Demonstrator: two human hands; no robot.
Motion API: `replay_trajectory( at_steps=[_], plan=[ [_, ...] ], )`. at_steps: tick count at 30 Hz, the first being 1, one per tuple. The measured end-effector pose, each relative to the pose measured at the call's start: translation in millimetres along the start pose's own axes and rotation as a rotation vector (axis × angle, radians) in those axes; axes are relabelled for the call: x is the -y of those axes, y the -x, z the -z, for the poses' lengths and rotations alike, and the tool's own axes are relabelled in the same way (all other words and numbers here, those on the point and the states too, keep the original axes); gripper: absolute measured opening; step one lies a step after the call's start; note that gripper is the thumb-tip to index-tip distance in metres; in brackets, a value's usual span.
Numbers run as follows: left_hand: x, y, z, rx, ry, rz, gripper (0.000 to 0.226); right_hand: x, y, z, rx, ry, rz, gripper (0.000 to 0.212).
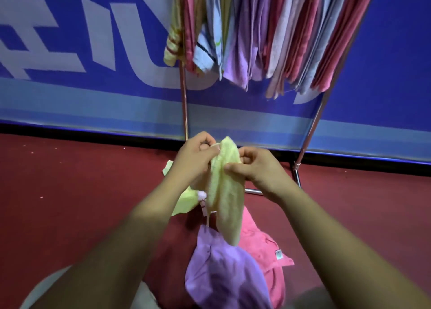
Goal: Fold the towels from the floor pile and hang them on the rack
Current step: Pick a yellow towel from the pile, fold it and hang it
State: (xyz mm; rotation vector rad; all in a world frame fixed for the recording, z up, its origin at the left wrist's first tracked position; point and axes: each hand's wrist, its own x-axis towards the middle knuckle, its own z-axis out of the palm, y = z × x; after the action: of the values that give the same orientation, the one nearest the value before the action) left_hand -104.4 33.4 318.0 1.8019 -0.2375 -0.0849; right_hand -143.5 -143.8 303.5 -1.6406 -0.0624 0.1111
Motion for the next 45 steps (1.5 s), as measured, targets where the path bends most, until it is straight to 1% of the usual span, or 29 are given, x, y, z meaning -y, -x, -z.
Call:
replay_trajectory(
  at_steps=[3,5,7,10,11,13,15,16,18,20,22,24,25,26,29,30,31,32,34,35,36,38,39,40,41,42,43,45],
  plan=[
    [3,-2,3,0.041,-0.068,-0.047,0.016,0,0,1,-0.025,0.126,0.025,0.034],
    [5,-2,10,0.072,-0.118,-0.072,0.013,2,-1,5,-0.044,0.158,0.042,0.027],
    [10,-1,17,0.108,-0.174,-0.066,0.014,5,-1,8,-0.053,0.182,0.055,0.020],
    [12,2,27,0.188,-0.293,-0.076,0.011,7,0,8,-0.062,0.125,0.047,0.015],
    [9,4,30,0.213,-0.293,-0.070,0.017,9,-1,7,-0.075,0.086,0.043,0.014],
    [4,6,35,0.227,-0.198,-0.051,0.030,10,-3,4,-0.088,-0.008,0.042,0.013],
    [-1,9,38,0.196,-0.096,-0.066,0.039,11,-5,0,-0.061,-0.100,0.028,0.010],
    [-3,11,39,0.183,-0.059,-0.077,0.040,12,-6,-3,-0.026,-0.129,0.023,0.010],
    [-6,13,38,0.160,-0.003,-0.090,0.028,11,-7,-13,0.059,-0.174,0.007,0.009],
    [-4,14,38,0.151,-0.015,-0.097,0.015,11,-7,-22,0.108,-0.183,-0.010,0.013],
    [0,16,39,0.156,-0.050,-0.105,0.013,11,-7,-28,0.115,-0.086,0.019,0.016],
    [4,15,44,0.166,-0.047,-0.118,0.018,13,-9,-29,0.077,-0.020,0.056,0.014],
    [7,13,49,0.186,-0.042,-0.115,0.022,15,-11,-28,0.039,-0.035,0.069,0.012],
    [9,11,56,0.220,-0.085,-0.103,0.025,18,-13,-25,-0.015,-0.062,0.080,0.013],
    [22,7,78,0.394,-0.500,-0.060,0.021,20,-21,-7,-0.221,-0.177,0.070,0.020],
    [28,7,83,0.426,-0.557,-0.030,0.019,19,-22,0,-0.271,-0.177,0.057,0.020],
    [33,7,85,0.421,-0.527,-0.014,0.016,18,-22,6,-0.303,-0.127,0.043,0.019],
    [34,9,85,0.384,-0.438,-0.016,0.015,15,-22,10,-0.306,-0.037,0.036,0.019],
    [30,10,79,0.276,-0.199,-0.025,0.023,10,-20,10,-0.246,0.157,0.017,0.017],
    [25,11,75,0.253,-0.112,-0.033,0.026,9,-19,6,-0.189,0.200,-0.011,0.013],
    [19,11,69,0.251,-0.048,-0.048,0.023,8,-17,1,-0.110,0.191,-0.044,0.015],
    [8,12,59,0.280,0.022,-0.083,0.008,10,-14,-10,0.094,0.102,-0.084,0.038],
    [4,13,55,0.300,0.025,-0.102,0.006,11,-12,-16,0.193,0.065,-0.076,0.037],
    [3,14,51,0.318,0.002,-0.123,0.007,13,-11,-20,0.260,0.063,-0.034,0.025],
    [3,14,48,0.327,-0.022,-0.134,0.006,14,-9,-21,0.280,0.105,0.010,0.010],
    [3,13,46,0.324,-0.030,-0.128,0.004,16,-9,-22,0.261,0.143,0.040,0.006],
    [2,13,47,0.310,-0.022,-0.102,0.013,15,-10,-22,0.218,0.154,0.064,0.011],
    [6,9,55,0.286,-0.059,-0.038,0.032,17,-11,-16,0.087,0.048,0.078,0.015]
  ],
)
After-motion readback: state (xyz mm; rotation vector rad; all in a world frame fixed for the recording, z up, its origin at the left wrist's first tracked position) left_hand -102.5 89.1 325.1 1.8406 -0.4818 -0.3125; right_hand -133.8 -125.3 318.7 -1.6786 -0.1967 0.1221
